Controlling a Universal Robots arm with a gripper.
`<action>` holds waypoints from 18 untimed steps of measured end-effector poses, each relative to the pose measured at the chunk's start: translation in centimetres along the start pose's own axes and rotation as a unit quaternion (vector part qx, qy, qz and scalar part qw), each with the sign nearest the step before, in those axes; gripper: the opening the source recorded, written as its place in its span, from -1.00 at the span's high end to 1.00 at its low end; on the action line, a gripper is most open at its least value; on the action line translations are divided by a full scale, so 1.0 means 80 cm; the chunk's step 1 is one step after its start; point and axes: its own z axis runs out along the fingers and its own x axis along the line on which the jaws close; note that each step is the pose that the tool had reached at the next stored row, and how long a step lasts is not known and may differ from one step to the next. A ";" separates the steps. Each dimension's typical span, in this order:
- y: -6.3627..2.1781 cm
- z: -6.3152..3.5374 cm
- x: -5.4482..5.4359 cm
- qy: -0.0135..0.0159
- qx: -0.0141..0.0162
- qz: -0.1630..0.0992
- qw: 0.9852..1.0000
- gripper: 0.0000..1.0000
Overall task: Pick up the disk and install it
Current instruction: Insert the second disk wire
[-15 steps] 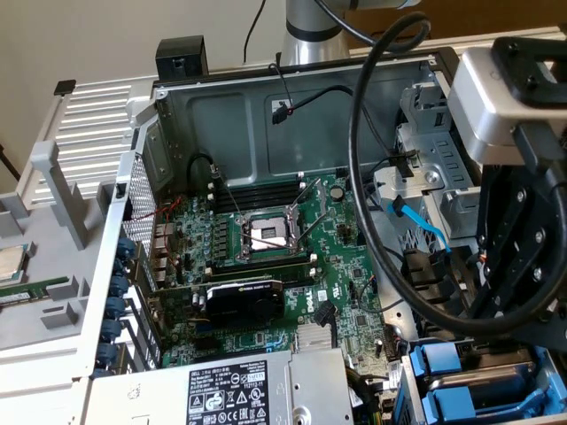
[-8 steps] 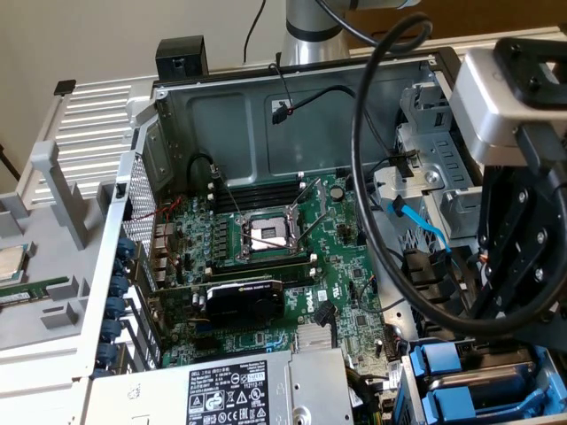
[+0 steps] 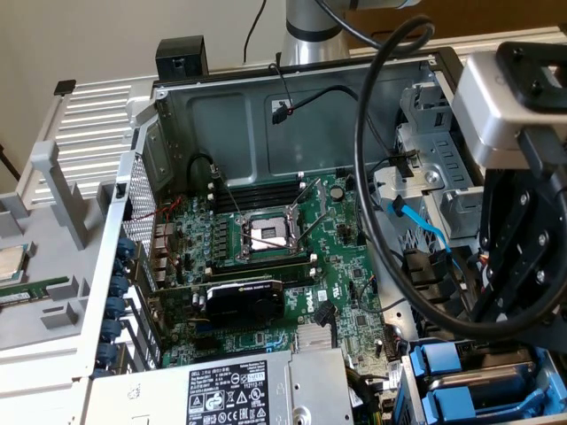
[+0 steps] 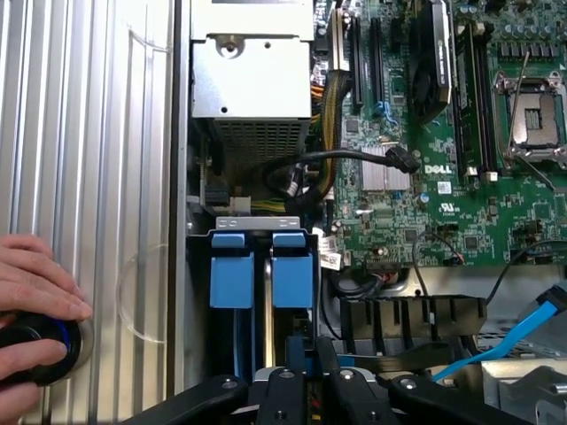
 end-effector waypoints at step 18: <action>-0.002 0.006 0.001 -0.003 0.000 0.000 1.000 0.67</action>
